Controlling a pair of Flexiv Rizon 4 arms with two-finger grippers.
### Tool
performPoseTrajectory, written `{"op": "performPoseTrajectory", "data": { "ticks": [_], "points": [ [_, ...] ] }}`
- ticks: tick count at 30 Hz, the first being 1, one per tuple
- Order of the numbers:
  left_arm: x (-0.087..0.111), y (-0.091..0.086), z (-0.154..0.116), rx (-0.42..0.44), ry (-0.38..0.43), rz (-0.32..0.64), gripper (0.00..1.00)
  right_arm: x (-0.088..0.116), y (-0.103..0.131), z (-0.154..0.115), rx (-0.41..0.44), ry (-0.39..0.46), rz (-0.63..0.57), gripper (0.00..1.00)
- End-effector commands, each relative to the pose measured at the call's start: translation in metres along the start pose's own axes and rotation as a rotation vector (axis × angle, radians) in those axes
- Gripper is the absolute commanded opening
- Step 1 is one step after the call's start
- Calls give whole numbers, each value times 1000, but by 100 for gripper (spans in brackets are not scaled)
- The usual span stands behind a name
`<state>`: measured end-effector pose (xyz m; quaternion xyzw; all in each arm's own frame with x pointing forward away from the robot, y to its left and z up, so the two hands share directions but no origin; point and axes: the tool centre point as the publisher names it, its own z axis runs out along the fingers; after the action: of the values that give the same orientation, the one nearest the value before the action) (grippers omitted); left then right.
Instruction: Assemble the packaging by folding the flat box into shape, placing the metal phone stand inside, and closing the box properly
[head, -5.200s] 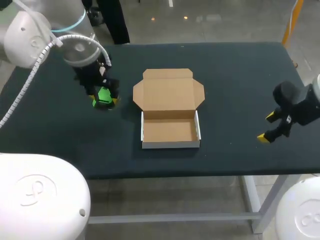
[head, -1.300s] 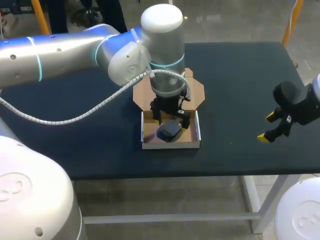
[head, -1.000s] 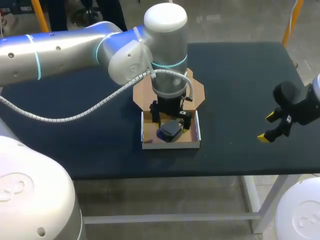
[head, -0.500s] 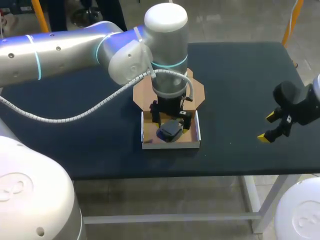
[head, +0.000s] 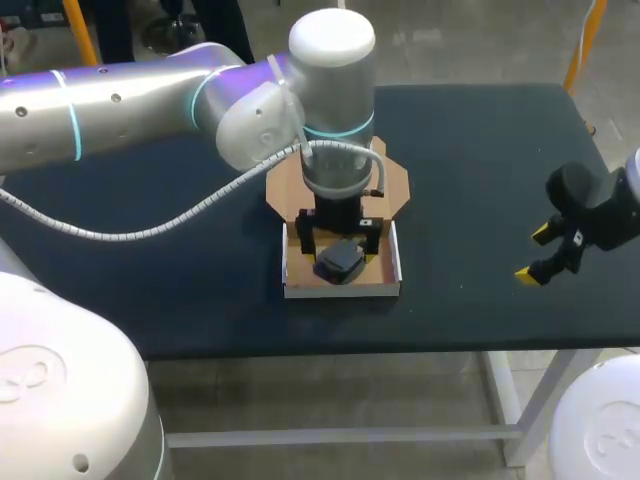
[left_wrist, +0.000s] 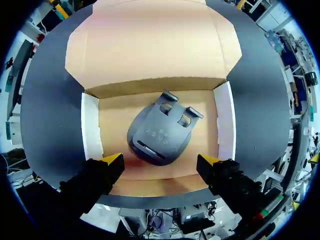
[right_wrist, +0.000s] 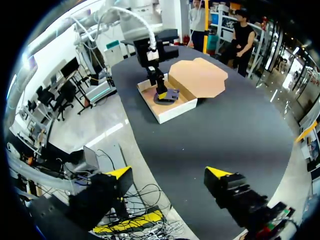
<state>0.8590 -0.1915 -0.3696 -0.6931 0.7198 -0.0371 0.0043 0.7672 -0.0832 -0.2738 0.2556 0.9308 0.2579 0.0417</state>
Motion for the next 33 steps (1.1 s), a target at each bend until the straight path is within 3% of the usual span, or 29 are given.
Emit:
{"op": "performPoseTrajectory", "data": {
  "ticks": [1,10,33],
  "points": [
    [1,3,4,16,31,-39,100,0,0,-2,-2,3,-1,100],
    [3,13,13,22,53,-46,100,0,0,-2,-2,3,-1,100],
    [4,49,27,38,-48,-4,100,0,0,-2,-2,3,-1,100]
  ]
}}
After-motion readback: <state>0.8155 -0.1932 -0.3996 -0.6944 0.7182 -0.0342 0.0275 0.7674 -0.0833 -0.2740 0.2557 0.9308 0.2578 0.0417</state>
